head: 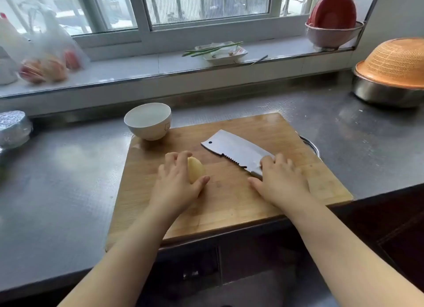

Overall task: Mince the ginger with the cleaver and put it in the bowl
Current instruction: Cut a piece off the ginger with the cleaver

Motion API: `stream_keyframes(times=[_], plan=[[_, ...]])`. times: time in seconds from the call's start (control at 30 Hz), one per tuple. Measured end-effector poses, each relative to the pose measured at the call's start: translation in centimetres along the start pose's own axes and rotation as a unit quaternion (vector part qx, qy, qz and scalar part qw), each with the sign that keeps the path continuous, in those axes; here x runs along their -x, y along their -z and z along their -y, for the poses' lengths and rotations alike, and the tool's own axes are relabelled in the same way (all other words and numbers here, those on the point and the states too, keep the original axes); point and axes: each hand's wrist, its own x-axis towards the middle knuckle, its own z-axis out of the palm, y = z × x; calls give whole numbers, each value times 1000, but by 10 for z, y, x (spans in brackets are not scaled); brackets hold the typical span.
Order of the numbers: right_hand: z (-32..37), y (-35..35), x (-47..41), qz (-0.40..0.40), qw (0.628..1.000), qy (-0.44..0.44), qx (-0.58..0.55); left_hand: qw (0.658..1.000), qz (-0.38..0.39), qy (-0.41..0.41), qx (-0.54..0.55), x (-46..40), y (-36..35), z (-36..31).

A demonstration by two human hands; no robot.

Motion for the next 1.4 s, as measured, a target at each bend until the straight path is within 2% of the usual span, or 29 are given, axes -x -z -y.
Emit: stream_keyframes(times=[0.07, 0.27, 0.4, 0.5, 0.6, 0.7, 0.8, 0.93, 1.03, 1.2, 1.3, 1.4], plan=[[0, -2, -1, 16, 1000, -20, 6, 1000, -12, 3, 7, -1, 0, 0], [-1, -9, -5, -10, 1000, -6, -10, 996, -34, -44, 76, -5, -13, 2], [-2, -12, -7, -19, 999, 37, 27, 987, -7, -75, 145, -8, -26, -6], [0, -8, -10, -23, 996, 70, 41, 985, -11, -104, 137, -11, -31, -11], [-2, 13, -14, -24, 996, 83, -5, 984, -58, -138, 100, -11, -34, -11], [-9, 45, -22, 34, 992, 79, -92, 975, -120, -163, 89, -11, -34, -10], [-10, 62, -29, 91, 973, 70, -202, 968, -157, -181, 75, -14, -32, -7], [0, 63, -31, 139, 967, 103, -188, 964, -175, -181, 79, -16, -33, -3], [9, 62, -30, 147, 968, 123, -165, 961, -182, -186, 96, -17, -34, 0], [17, 59, -37, 175, 966, 110, -154, 963, -178, -173, 108, -17, -34, 1], [14, 60, -40, 189, 957, 97, -196, 966, -175, -165, 94, -17, -36, 0], [11, 61, -38, 166, 959, 103, -203, 966, -165, -178, 88, -17, -36, -1]])
